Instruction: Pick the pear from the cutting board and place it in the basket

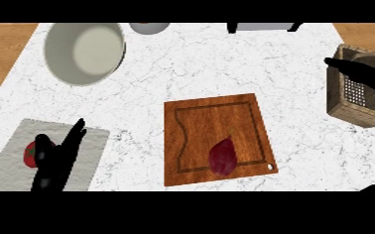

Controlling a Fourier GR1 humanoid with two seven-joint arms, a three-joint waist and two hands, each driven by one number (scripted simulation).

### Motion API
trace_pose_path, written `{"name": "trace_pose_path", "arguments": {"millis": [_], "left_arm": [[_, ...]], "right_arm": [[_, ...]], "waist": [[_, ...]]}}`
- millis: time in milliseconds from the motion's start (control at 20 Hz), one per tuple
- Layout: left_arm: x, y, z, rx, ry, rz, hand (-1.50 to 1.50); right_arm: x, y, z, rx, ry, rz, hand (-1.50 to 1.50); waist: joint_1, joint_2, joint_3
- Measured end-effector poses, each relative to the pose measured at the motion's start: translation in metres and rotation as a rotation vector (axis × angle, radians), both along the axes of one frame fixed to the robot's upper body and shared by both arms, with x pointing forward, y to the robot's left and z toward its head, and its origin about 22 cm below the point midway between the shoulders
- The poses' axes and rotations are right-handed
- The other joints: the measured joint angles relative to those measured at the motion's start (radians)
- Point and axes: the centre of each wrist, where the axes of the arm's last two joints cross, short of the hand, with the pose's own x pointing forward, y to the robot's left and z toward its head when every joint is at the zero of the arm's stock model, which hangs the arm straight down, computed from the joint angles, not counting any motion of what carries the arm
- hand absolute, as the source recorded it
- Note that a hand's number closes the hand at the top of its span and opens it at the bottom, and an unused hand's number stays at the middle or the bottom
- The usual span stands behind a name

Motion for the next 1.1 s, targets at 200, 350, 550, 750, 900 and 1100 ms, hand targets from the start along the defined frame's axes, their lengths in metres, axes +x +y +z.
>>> {"name": "trace_pose_path", "arguments": {"millis": [200, 350, 550, 750, 900, 1100], "left_arm": [[0.003, -0.005, -0.001, -0.008, -0.003, -0.015, 0.00], [0.004, -0.003, 0.002, -0.009, 0.003, -0.021, 0.00], [0.009, -0.007, 0.002, -0.004, 0.012, -0.032, 0.00], [0.009, -0.006, 0.001, -0.015, 0.001, -0.034, 0.00], [0.007, -0.009, 0.001, 0.000, -0.007, -0.028, 0.00], [0.006, -0.007, 0.002, 0.000, -0.006, -0.035, 0.00]], "right_arm": [[-0.013, -0.006, 0.001, 0.010, 0.019, 0.002, -1.50], [-0.019, -0.006, -0.007, 0.028, 0.018, 0.001, -1.50], [-0.021, 0.001, -0.025, 0.056, 0.016, -0.006, -1.50], [-0.018, 0.010, -0.049, 0.081, 0.008, -0.017, -1.50], [-0.016, 0.016, -0.072, 0.089, 0.003, -0.025, -1.50], [-0.011, 0.032, -0.091, 0.066, 0.013, -0.024, -1.50]], "waist": [[0.008, 0.001, 0.002], [0.016, 0.003, 0.001], [0.027, 0.006, 0.001], [0.032, 0.006, 0.002], [0.034, 0.007, 0.002], [0.037, 0.008, 0.001]]}}
